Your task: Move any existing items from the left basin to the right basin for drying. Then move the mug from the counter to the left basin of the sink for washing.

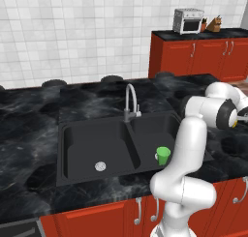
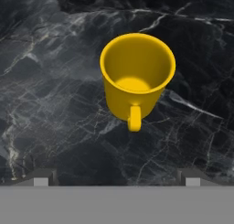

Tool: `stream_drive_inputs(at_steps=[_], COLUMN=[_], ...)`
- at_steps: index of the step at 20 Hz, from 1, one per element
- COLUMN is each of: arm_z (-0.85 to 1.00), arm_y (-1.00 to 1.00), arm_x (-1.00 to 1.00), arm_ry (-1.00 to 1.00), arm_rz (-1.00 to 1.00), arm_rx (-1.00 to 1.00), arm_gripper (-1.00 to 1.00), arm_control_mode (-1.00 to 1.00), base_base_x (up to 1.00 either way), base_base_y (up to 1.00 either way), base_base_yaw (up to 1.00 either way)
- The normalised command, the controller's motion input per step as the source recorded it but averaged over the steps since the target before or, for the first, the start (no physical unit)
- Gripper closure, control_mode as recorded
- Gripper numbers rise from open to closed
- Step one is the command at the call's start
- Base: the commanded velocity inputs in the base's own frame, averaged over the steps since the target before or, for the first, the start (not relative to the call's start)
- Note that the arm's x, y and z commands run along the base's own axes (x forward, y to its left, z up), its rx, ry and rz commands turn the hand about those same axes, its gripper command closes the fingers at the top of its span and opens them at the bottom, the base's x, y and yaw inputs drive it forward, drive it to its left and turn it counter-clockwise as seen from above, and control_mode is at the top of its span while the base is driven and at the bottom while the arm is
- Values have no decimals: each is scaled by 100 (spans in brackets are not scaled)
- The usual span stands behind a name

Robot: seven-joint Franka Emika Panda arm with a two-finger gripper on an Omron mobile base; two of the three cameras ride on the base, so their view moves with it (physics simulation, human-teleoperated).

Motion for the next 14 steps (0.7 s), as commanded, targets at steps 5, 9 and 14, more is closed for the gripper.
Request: stream_drive_inputs(at_steps=[5, 9, 14], arm_z=[-13, -13, -11], arm_y=[-2, -3, -8], arm_x=[14, 13, 6], arm_ry=[0, 0, 0], arm_rz=[0, 0, 0], arm_rx=[0, 0, 0], arm_gripper=[-100, -100, -100], arm_control_mode=[-100, -100, -100], base_base_x=[0, 0, 0], base_base_y=[0, 0, 0], base_base_yaw=[0, 0, 0])
